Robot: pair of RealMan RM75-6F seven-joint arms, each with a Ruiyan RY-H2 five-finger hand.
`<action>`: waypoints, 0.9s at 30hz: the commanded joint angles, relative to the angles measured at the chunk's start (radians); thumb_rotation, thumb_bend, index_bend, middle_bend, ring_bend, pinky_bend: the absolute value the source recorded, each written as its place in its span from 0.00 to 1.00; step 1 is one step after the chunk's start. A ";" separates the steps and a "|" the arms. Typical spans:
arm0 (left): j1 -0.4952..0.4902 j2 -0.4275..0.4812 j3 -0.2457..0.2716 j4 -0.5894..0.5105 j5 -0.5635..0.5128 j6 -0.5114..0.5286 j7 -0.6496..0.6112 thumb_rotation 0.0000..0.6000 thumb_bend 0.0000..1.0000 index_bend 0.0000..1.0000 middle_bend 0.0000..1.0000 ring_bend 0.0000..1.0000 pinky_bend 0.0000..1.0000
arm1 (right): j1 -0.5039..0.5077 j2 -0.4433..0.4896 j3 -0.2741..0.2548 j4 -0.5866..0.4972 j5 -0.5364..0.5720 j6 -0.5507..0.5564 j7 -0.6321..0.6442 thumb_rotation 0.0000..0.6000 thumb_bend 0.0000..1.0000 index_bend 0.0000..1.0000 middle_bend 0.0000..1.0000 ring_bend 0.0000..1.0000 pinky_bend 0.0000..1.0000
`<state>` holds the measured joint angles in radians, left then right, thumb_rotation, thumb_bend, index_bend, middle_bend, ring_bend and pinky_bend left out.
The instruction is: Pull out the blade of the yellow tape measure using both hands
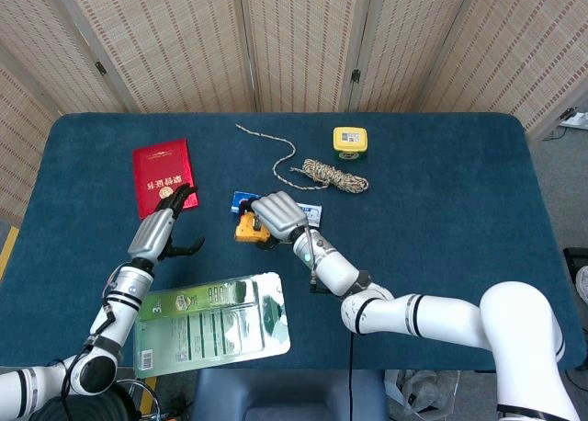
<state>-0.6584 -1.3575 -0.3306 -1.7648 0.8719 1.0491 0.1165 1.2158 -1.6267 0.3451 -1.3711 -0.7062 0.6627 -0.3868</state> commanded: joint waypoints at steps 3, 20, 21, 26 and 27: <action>-0.016 -0.025 -0.011 0.004 -0.035 0.018 0.014 1.00 0.37 0.00 0.00 0.00 0.00 | 0.022 -0.047 0.006 0.086 -0.043 -0.040 0.075 1.00 0.30 0.54 0.43 0.36 0.30; -0.064 -0.071 -0.015 -0.011 -0.119 0.050 0.091 1.00 0.38 0.00 0.00 0.00 0.00 | 0.064 -0.140 0.034 0.245 -0.169 -0.083 0.246 1.00 0.29 0.54 0.43 0.36 0.30; -0.067 -0.076 -0.015 -0.010 -0.122 0.053 0.096 1.00 0.37 0.00 0.00 0.00 0.00 | 0.067 -0.143 0.035 0.249 -0.172 -0.086 0.252 1.00 0.29 0.54 0.43 0.36 0.30; -0.074 -0.090 -0.016 -0.008 -0.129 0.061 0.102 1.00 0.38 0.00 0.00 0.00 0.00 | 0.075 -0.152 0.034 0.264 -0.182 -0.082 0.263 1.00 0.29 0.54 0.43 0.36 0.30; -0.076 -0.090 -0.014 -0.009 -0.130 0.062 0.104 1.00 0.38 0.00 0.00 0.00 0.00 | 0.076 -0.152 0.034 0.266 -0.182 -0.081 0.265 1.00 0.29 0.54 0.43 0.36 0.30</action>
<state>-0.7334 -1.4473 -0.3458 -1.7734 0.7425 1.1103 0.2199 1.2912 -1.7787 0.3790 -1.1056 -0.8880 0.5816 -0.1223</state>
